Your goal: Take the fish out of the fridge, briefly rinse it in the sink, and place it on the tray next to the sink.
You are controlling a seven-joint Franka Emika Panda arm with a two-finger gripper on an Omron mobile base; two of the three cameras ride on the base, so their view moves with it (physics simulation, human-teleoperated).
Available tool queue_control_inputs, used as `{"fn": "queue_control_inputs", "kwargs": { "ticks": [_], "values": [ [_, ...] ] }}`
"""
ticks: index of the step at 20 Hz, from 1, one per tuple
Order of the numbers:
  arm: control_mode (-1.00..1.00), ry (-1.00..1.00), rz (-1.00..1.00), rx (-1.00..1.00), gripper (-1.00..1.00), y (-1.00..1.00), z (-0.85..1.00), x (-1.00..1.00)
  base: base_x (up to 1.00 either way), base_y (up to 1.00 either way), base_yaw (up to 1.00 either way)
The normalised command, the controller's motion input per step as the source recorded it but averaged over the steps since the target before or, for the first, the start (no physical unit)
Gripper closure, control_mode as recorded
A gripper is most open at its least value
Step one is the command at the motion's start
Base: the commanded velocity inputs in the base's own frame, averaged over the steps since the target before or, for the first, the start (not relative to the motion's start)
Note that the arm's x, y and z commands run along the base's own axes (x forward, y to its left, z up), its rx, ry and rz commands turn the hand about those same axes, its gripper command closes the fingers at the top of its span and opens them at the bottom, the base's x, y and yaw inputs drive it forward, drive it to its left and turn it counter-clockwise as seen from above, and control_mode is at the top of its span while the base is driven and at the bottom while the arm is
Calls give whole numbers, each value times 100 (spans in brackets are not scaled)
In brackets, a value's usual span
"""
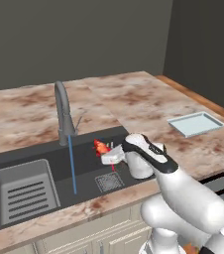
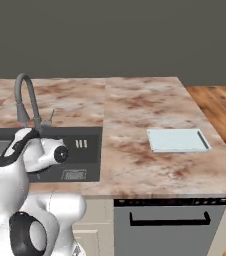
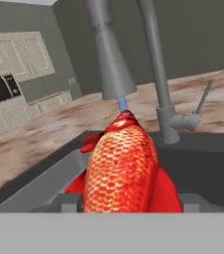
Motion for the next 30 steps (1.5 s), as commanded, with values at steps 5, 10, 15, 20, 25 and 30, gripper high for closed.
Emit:
{"fn": "queue_control_inputs", "kwargs": {
  "ticks": [5,10,15,20,25,30],
  "values": [
    [-100,1,-8,-6,100,-31,100,-70,0,0,0],
    [-100,32,-22,-17,100,-63,71,-78,0,0,0],
    [-100,43,-29,-30,100,-85,42,-71,0,0,0],
    [-100,18,-32,-38,100,-23,-25,-36,0,0,0],
    [-100,-41,-12,-22,100,-8,-16,-32,0,0,0],
    [-100,-4,-1,0,100,0,1,0,0,0,0]
  ]
}}
